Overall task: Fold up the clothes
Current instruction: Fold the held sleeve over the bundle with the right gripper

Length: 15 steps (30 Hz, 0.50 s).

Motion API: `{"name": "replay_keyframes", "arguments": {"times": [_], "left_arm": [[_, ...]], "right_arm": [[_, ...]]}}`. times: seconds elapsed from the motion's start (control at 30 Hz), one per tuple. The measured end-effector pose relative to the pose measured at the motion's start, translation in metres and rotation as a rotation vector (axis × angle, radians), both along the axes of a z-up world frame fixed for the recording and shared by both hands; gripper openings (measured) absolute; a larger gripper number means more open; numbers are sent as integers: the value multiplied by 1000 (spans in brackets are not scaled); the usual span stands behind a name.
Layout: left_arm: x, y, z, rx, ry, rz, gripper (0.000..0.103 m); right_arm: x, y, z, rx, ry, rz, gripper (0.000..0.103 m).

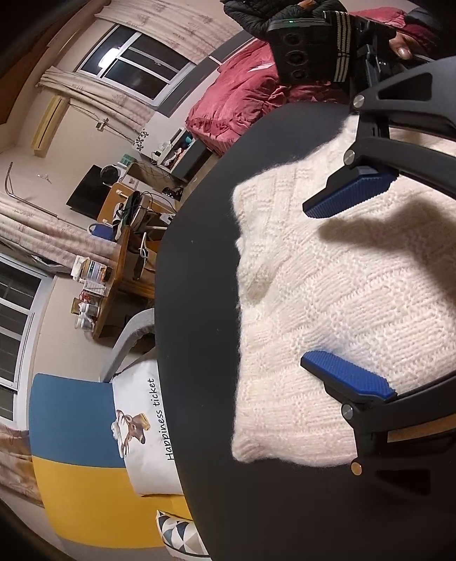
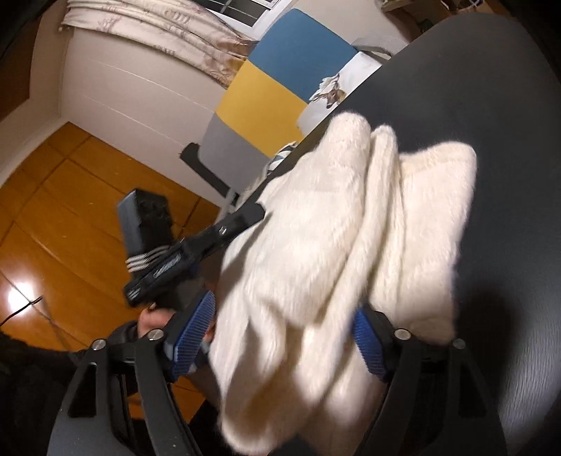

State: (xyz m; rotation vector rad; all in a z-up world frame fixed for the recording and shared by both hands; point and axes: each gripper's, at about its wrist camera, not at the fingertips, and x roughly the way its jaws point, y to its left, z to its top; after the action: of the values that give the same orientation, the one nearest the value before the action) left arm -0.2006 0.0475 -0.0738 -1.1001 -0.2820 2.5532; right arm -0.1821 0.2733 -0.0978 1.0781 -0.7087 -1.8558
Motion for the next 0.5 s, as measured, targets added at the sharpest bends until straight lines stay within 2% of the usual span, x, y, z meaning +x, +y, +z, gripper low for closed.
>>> {"name": "replay_keyframes", "arguments": {"times": [0.17, 0.27, 0.43, 0.47, 0.5], "left_arm": [[-1, -1, -1, 6, 3, -4, 82], [0, 1, -2, -3, 9, -12, 82], [-1, -1, -2, 9, 6, -17, 82], [-1, -1, -2, 11, 5, -19, 82], [-1, -1, -2, 11, 5, -19, 82]], "right_arm": [[-11, -13, 1, 108, -25, -46, 85], [-6, -17, 4, 141, 10, -37, 85], [17, -38, 16, 317, 223, 24, 85], [21, -42, 15, 337, 243, 49, 85], [21, -43, 12, 323, 231, 73, 92]]}}
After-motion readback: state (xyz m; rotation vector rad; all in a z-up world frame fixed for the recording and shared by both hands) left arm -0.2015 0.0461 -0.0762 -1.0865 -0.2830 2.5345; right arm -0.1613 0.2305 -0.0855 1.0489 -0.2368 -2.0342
